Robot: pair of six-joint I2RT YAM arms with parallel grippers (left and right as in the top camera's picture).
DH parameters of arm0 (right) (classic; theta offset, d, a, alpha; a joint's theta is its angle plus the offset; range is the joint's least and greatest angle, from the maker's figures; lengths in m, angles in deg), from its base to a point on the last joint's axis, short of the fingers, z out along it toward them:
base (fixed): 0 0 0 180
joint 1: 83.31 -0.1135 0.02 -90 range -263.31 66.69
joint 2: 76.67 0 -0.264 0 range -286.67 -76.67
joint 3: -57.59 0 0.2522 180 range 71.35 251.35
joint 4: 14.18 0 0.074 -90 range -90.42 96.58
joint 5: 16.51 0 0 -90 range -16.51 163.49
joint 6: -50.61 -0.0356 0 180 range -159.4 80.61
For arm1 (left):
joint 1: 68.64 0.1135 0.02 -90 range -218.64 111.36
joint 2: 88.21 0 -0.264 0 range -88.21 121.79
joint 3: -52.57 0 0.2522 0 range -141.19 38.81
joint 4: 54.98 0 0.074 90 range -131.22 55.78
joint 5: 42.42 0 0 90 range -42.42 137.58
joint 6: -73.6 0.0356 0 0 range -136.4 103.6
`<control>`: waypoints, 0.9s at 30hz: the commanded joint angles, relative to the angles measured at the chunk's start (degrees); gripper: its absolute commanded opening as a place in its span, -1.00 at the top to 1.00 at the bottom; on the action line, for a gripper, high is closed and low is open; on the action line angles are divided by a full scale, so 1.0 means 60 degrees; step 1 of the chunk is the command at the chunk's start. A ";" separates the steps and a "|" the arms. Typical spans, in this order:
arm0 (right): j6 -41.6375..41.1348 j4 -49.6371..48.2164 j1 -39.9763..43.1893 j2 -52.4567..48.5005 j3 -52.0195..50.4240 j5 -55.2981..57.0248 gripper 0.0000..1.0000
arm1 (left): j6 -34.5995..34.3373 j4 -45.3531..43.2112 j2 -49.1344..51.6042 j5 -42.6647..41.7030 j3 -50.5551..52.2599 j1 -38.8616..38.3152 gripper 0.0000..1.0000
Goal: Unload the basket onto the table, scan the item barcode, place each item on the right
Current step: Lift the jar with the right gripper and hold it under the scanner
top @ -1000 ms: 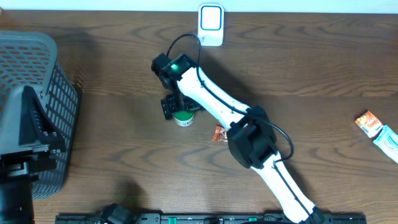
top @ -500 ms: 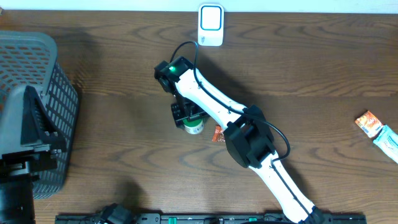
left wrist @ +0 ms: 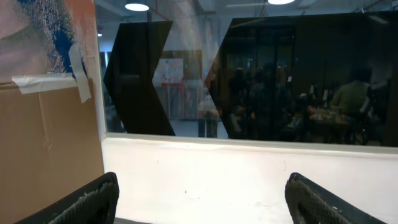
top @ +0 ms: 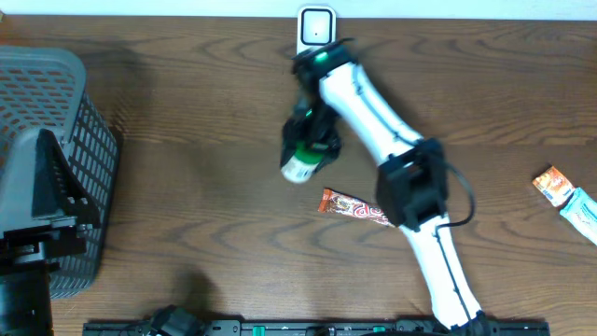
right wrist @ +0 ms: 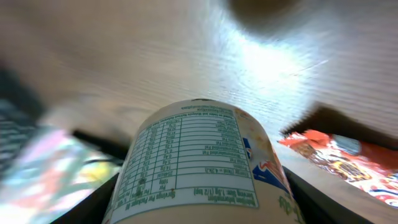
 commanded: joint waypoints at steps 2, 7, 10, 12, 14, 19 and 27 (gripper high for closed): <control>0.0186 0.0018 0.0889 0.0514 0.0222 -0.2040 -0.20 | -0.0087 -0.0069 -0.0029 -0.0055 0.0222 0.0040 -0.71; 0.0189 0.0018 0.1337 0.0514 0.0222 -0.2401 -0.21 | -0.0084 -0.0168 -0.0025 -0.0055 0.0331 0.0040 -0.71; 0.0186 0.0018 0.1381 0.0514 0.0222 -0.2404 -0.22 | -0.0084 -0.0197 -0.0025 -0.0055 0.0346 0.0040 -0.71; 0.0189 0.0018 0.1381 0.0514 0.0222 -0.2401 -0.22 | -0.0084 -0.0200 -0.0025 -0.0055 0.0346 0.0040 -0.71; 0.0189 0.0018 0.1381 0.0514 0.0222 -0.2401 -0.22 | -0.0084 -0.0200 -0.0025 -0.0055 0.0346 0.0040 -0.71; 0.0594 0.0015 0.1297 0.0579 0.0226 -0.2801 -0.16 | -0.0084 -0.0197 -0.0025 -0.0055 0.0346 0.0040 -0.71; 0.0798 -0.0051 0.1268 0.1854 0.0306 -0.3056 -0.08 | -0.0084 -0.0200 -0.0025 -0.0055 0.0346 0.0040 -0.72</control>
